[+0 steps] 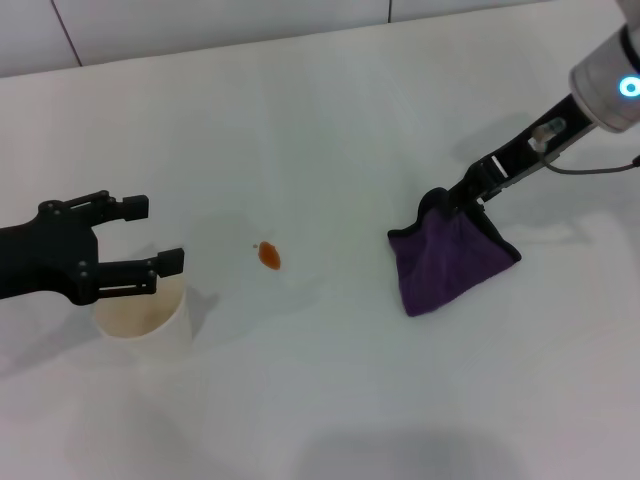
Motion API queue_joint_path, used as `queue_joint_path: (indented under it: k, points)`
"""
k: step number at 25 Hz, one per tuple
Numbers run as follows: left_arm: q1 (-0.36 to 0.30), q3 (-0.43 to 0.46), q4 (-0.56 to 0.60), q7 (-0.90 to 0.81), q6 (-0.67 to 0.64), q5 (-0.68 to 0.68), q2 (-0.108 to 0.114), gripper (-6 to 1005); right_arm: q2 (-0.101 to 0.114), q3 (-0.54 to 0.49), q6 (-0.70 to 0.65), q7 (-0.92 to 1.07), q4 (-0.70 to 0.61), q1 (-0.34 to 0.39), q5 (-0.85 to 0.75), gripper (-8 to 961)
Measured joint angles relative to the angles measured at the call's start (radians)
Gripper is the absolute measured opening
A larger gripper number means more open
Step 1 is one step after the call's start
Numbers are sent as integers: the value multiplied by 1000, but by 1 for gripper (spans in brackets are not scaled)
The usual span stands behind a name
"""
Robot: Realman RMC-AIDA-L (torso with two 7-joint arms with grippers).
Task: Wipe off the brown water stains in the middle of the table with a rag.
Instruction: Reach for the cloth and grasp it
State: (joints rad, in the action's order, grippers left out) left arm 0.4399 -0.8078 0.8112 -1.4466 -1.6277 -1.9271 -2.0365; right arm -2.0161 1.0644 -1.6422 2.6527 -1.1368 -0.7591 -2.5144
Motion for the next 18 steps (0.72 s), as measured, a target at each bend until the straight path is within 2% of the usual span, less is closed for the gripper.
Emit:
queue_joint_path:
  k: [4, 11, 18]
  points:
    - [4, -1, 0, 0, 0, 0, -1, 893, -7, 28, -1, 35, 38, -38, -19, 707]
    - [17, -2, 0, 0, 0, -1, -1, 893, -12, 86, 45, 78, 63, -49, -9, 707]
    - [35, -19, 0, 2, 3, -6, -1, 892, -12, 105, 119, 81, 175, -83, -17, 704]
